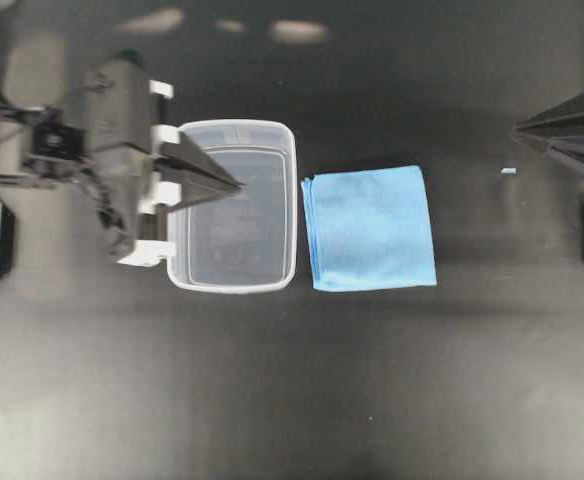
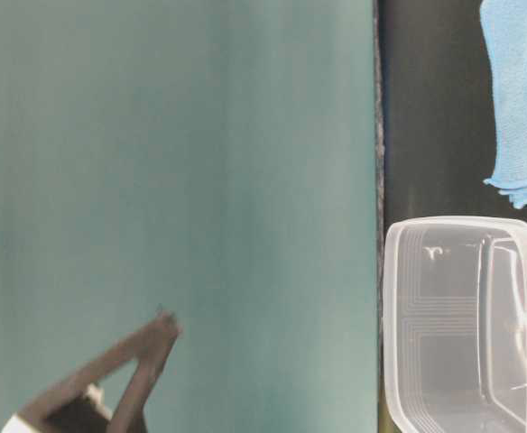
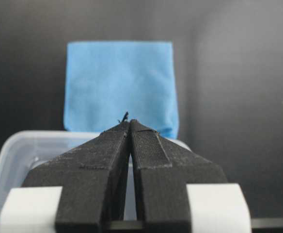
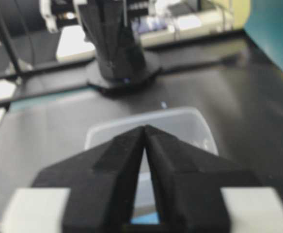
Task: Place the blue towel into the container with the left arm.
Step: 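Move the left gripper over the container toward the blue towel, then lower the left gripper onto the blue towel and pinch its center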
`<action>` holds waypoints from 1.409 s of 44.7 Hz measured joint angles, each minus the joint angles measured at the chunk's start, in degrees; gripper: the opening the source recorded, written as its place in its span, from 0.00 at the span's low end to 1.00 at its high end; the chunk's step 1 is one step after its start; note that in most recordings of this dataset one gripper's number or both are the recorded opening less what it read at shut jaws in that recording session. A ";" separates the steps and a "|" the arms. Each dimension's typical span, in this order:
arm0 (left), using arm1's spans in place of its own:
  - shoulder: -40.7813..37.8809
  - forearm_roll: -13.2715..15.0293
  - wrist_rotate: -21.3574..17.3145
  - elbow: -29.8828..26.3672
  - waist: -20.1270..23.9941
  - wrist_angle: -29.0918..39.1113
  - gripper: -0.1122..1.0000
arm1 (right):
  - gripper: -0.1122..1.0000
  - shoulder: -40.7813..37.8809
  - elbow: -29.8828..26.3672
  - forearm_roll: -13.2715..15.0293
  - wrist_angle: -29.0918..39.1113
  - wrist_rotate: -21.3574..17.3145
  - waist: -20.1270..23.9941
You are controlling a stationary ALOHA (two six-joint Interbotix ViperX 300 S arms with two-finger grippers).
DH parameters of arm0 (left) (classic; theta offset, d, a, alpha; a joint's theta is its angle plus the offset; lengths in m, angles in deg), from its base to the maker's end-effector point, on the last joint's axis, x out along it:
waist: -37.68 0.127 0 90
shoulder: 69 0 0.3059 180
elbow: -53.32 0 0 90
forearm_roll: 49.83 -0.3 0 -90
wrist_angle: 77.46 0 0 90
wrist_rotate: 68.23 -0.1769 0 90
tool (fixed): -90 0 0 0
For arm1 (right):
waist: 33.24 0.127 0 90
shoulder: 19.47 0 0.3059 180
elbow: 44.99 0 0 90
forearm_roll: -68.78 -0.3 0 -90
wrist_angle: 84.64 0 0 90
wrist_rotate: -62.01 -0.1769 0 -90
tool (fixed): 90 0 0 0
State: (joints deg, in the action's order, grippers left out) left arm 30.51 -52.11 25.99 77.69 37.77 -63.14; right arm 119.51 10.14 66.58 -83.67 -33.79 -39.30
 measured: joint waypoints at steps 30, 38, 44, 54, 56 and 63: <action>-22.06 0.00 -0.70 -22.94 -0.18 17.40 0.81 | 0.77 1.67 0.18 0.53 2.11 0.35 -1.32; -28.74 0.00 -0.79 -28.13 -0.62 18.37 0.90 | 0.77 1.85 0.18 0.53 2.02 0.35 -0.79; -34.37 -0.09 -0.70 -31.29 -1.23 18.46 0.89 | 0.77 1.85 0.18 0.53 0.97 0.44 -0.70; -41.75 0.00 -0.70 -34.63 -1.41 18.37 0.89 | 0.77 1.85 0.26 0.53 -3.52 0.44 -0.26; -42.89 -0.09 -0.70 -35.07 -1.41 18.28 0.89 | 0.77 1.85 0.26 0.53 -3.78 0.44 -0.26; -46.85 -0.09 -0.79 -35.68 -1.67 18.28 0.89 | 0.77 1.76 0.35 0.62 -4.13 0.26 -0.26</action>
State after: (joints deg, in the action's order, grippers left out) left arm -16.34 -52.20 25.20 42.01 36.10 -44.86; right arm 121.27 10.49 67.20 -87.81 -33.53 -39.56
